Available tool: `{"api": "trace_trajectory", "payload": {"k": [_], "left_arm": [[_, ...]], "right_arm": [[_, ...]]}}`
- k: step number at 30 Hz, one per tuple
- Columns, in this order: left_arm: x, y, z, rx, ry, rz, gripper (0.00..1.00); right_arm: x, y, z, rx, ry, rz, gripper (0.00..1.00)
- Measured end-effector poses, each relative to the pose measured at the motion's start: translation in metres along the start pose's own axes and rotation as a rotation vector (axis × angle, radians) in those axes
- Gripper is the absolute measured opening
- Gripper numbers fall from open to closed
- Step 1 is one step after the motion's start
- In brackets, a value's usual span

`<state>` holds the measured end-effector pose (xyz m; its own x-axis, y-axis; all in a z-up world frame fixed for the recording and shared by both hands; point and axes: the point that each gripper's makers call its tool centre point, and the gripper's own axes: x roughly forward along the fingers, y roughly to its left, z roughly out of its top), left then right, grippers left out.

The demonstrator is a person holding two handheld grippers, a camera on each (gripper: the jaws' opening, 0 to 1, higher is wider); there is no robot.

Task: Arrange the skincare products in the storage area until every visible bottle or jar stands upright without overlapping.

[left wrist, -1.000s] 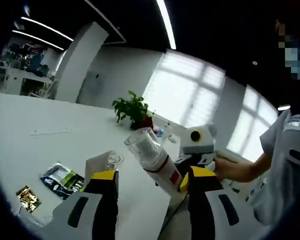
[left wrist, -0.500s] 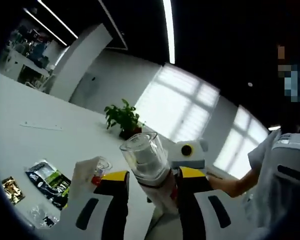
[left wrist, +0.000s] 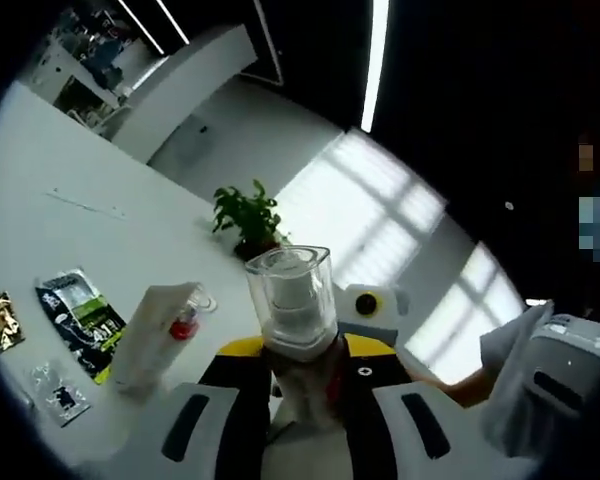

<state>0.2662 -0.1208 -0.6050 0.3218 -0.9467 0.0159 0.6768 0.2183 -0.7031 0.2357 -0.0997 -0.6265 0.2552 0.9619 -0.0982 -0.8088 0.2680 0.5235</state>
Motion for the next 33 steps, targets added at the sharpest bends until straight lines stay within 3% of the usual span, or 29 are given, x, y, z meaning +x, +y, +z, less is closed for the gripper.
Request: {"api": "trace_trajectory", "payload": {"k": [8,10,14,20,22,25,33], "left_arm": [[0.005,0.008,-0.013,0.025,0.039,0.049,0.19],[0.005,0.012,-0.017,0.047,0.056,0.074,0.19],[0.004,0.017,-0.021,0.046,0.082,0.099,0.19],[0.004,0.029,-0.023,0.156,0.129,0.174,0.19],[0.002,0.036,-0.022,0.189,0.134,0.21,0.19],[0.001,0.042,-0.027,0.213,0.165,0.226,0.19],[0.003,0.055,-0.043,0.293,0.233,0.284,0.19]], "right_arm": [[0.0,-0.012,-0.016,-0.071,0.096,-0.065,0.2],[-0.001,-0.019,-0.02,-0.132,0.116,-0.099,0.2],[0.001,-0.021,-0.024,-0.121,0.125,-0.108,0.21],[-0.003,-0.029,-0.041,-0.156,0.219,-0.129,0.24],[-0.006,-0.036,-0.042,-0.158,0.22,-0.164,0.28],[-0.012,-0.041,-0.041,-0.16,0.221,-0.182,0.25],[-0.021,-0.048,-0.021,-0.17,0.166,-0.253,0.27]]}}
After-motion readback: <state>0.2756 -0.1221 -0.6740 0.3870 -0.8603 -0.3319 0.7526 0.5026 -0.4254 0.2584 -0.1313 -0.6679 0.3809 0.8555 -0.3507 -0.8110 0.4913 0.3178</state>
